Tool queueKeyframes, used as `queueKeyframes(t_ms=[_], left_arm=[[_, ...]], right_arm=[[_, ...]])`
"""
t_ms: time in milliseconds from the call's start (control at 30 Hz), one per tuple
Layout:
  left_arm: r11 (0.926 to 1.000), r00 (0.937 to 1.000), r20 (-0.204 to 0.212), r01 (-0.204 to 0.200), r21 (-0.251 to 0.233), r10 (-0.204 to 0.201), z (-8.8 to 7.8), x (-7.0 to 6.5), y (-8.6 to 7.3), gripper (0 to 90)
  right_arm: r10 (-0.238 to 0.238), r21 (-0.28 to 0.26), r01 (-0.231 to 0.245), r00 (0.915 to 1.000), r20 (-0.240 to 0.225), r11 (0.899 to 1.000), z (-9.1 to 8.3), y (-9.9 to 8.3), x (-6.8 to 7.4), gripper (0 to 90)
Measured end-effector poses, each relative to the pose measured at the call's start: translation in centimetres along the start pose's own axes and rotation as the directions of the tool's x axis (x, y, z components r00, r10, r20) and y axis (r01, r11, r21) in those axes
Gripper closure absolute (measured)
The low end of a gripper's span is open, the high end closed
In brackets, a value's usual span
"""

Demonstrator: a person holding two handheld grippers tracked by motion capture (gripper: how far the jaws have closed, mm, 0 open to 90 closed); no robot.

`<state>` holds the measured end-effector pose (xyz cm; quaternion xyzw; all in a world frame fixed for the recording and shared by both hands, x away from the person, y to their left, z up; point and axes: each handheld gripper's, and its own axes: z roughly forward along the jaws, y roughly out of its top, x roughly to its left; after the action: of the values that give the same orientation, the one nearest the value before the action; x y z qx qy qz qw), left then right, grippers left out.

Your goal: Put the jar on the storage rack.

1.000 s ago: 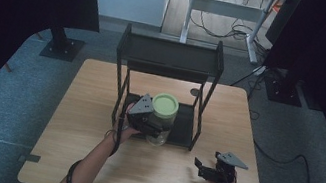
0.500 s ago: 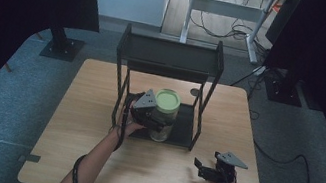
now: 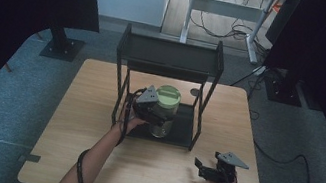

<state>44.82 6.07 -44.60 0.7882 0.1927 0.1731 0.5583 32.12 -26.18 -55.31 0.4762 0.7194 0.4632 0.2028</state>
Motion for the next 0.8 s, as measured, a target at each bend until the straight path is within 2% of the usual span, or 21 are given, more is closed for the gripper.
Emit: queueKeyframes(t_ms=[133, 300, 500, 600, 733, 800], left_arm=[[0.9999, 0.9999, -0.014, 0.000, 0.012, 0.001, 0.5, 0.3, -0.1, 10.5], [0.9997, 0.9994, -0.028, 0.020, 0.011, -0.020, 1.0, 0.7, -0.2, 10.5], [0.9984, 0.9968, -0.075, 0.032, 0.047, -0.029, 1.8, 1.0, -0.7, 10.5], [0.9978, 0.9955, -0.077, 0.058, 0.032, -0.055, 1.9, 1.3, -0.9, 10.5], [0.9982, 0.9960, -0.069, 0.057, 0.017, -0.056, 1.9, 1.2, -1.3, 10.6], [0.9973, 0.9951, -0.067, 0.073, 0.009, -0.073, 2.0, 1.2, -1.4, 10.5]], right_arm=[[0.002, -0.002, -0.002, 1.0000, -0.003, 1.000, 0.0, 0.0, 0.0, 6.3], [0.001, 0.000, -0.001, 1.0000, -0.005, 1.000, 0.0, 0.0, 0.0, 6.3], [0.010, -0.008, -0.010, 0.9999, -0.013, 1.000, -0.1, 0.0, -0.2, 6.2], [0.022, -0.011, -0.022, 0.9996, -0.017, 1.000, -0.1, 0.0, -0.3, 6.3], [0.015, -0.007, -0.016, 0.9997, -0.016, 1.000, -0.1, 0.0, -0.2, 6.3], [0.017, -0.007, -0.017, 0.9997, -0.016, 1.000, -0.1, 0.0, -0.2, 6.3]])
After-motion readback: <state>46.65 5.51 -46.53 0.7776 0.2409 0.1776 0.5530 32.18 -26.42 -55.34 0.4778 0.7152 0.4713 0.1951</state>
